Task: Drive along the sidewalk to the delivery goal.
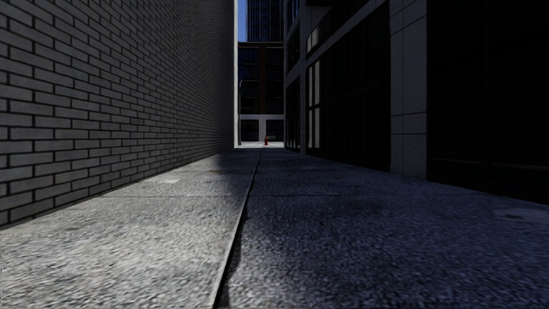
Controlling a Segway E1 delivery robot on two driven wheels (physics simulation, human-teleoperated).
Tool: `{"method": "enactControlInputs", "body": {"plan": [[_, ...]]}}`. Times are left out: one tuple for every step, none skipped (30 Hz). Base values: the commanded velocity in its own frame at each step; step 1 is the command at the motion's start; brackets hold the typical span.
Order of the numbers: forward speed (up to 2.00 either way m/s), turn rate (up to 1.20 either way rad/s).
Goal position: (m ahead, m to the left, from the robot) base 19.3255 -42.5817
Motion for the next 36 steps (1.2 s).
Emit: {"method": "enactControlInputs", "body": {"plan": [[1.43,0.00],[1.43,0.00],[1.43,0.00],[1.43,0.00],[1.43,0.00],[1.43,0.00],[1.43,0.00],[1.43,0.00],[1.43,0.00],[1.43,0.00],[1.43,0.00],[1.43,0.00],[1.43,0.00],[1.43,0.00],[1.43,0.00],[1.43,0.00],[1.43,0.00],[1.43,0.00],[1.43,0.00],[1.43,0.05],[1.43,0.24],[1.43,0.44],[1.43,0.60],[1.43,0.60],[1.43,0.66],[1.43,0.67],[1.43,0.67],[1.43,0.56],[1.43,0.26],[1.43,0.05],[1.43,0.00],[1.43,0.00],[1.43,0.00],[1.43,0.00],[1.43,0.00],[1.43,0.00]]}}
